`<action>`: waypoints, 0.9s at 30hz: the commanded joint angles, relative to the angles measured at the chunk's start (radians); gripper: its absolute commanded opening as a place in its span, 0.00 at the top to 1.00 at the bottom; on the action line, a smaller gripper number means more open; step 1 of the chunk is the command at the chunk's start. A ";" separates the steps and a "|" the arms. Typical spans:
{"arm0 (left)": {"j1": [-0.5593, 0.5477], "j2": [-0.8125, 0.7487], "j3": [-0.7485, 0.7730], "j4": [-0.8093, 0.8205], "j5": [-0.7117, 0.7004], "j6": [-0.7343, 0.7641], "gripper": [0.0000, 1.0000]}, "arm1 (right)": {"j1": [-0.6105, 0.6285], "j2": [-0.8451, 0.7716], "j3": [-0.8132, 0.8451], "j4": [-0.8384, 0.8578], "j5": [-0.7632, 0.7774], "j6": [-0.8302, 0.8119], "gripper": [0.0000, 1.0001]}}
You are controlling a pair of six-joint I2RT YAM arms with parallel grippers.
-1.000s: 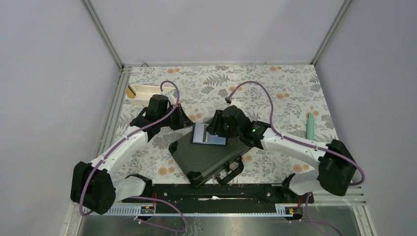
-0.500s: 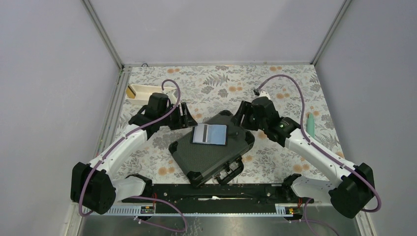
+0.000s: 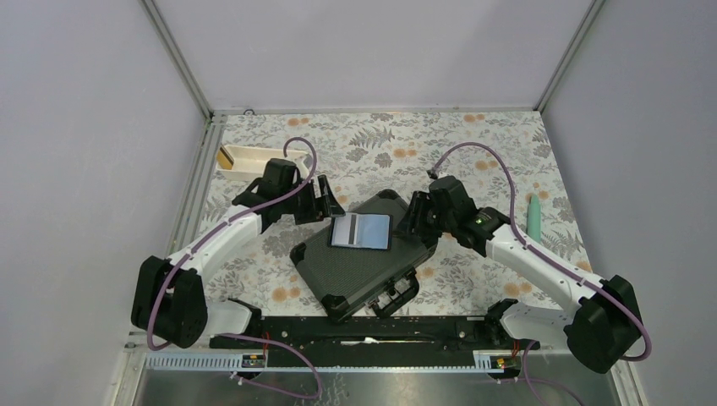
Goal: Put the credit cards into the card holder
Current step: Close the card holder at the center of the board.
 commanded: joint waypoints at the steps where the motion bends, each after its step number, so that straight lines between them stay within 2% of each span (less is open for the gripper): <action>1: 0.005 0.017 -0.005 0.085 0.058 -0.015 0.24 | -0.002 0.019 -0.009 0.048 -0.028 0.009 0.56; 5: 0.004 0.036 -0.005 0.106 0.087 -0.019 0.28 | -0.001 0.028 -0.012 0.062 -0.034 0.014 0.63; 9: 0.004 0.049 -0.011 0.142 0.120 -0.035 0.42 | -0.001 0.029 -0.020 0.069 -0.030 0.018 0.66; 17: -0.002 0.069 -0.011 0.137 0.125 -0.037 0.43 | -0.001 0.020 -0.028 0.073 -0.031 0.024 0.68; 23: -0.025 0.066 0.010 0.072 0.036 -0.014 0.42 | -0.001 0.015 -0.027 0.073 -0.032 0.027 0.71; 27: -0.033 0.068 0.011 0.072 0.026 -0.015 0.42 | -0.001 0.012 -0.030 0.074 -0.031 0.028 0.76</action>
